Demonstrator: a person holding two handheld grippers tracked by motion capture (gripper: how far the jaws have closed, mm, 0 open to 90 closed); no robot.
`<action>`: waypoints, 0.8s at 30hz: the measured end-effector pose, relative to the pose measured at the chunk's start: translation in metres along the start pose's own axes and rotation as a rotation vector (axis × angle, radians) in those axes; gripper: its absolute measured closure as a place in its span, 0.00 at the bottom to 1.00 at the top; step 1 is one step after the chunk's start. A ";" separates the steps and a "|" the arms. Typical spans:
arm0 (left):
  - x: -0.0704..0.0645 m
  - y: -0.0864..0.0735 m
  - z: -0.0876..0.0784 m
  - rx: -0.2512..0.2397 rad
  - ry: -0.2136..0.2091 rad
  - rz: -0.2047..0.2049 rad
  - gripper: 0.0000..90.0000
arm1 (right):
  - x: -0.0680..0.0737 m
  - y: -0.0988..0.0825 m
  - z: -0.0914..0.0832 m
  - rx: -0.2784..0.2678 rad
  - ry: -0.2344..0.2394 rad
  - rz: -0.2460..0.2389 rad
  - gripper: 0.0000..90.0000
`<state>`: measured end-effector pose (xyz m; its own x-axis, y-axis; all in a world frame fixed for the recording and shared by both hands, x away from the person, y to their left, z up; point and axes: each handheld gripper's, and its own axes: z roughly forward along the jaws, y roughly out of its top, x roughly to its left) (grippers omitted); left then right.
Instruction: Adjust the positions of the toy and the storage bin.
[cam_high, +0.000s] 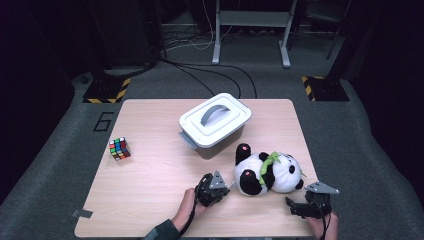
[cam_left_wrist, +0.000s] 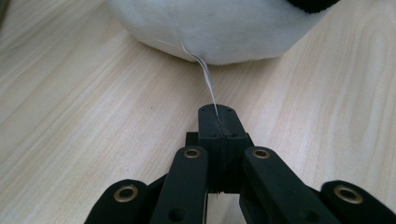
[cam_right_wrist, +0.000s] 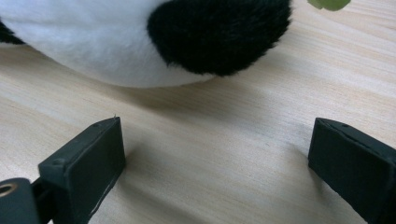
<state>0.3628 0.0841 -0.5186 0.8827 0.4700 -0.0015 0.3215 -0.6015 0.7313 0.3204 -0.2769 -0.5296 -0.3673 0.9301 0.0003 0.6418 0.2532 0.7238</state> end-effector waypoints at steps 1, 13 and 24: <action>0.000 -0.001 -0.001 0.004 -0.004 0.001 1.00 | 0.000 0.000 0.000 0.000 0.000 0.000 0.03; 0.004 -0.010 -0.016 -0.009 -0.014 -0.008 1.00 | 0.000 0.000 0.000 0.000 -0.001 0.001 0.03; 0.012 -0.024 -0.033 -0.014 -0.010 -0.032 1.00 | 0.000 0.000 0.000 -0.001 -0.001 0.002 0.03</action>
<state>0.3544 0.1257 -0.5142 0.8755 0.4822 -0.0320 0.3451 -0.5774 0.7400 0.3204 -0.2767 -0.5296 -0.3654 0.9309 0.0009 0.6422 0.2514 0.7242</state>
